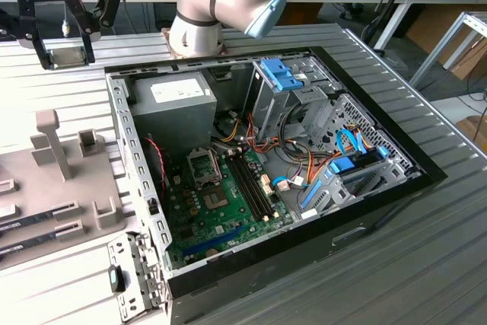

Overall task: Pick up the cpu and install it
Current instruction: 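Pick up the cpu and move it towards the insertion slot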

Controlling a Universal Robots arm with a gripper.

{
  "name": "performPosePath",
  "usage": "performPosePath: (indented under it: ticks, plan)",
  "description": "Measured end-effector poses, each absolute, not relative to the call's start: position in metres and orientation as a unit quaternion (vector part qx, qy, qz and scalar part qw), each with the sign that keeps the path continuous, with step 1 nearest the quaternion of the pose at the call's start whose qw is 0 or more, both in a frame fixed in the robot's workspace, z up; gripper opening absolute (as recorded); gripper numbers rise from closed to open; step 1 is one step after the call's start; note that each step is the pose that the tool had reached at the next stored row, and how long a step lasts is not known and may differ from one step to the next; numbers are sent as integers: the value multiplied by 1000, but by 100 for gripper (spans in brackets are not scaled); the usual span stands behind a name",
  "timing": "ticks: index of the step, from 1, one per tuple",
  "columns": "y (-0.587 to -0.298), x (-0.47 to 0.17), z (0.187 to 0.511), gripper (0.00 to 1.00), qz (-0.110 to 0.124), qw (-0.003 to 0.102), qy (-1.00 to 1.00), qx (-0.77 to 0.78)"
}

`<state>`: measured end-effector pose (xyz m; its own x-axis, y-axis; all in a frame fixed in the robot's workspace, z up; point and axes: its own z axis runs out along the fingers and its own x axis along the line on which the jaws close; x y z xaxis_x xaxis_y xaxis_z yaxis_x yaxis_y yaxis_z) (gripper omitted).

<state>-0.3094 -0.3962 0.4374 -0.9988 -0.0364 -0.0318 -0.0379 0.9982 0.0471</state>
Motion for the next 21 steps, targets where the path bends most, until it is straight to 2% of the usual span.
performPosePath:
  ticks: [21]
  plan:
    - [-396, -295, 435, 47, 24, 15, 999, -19]
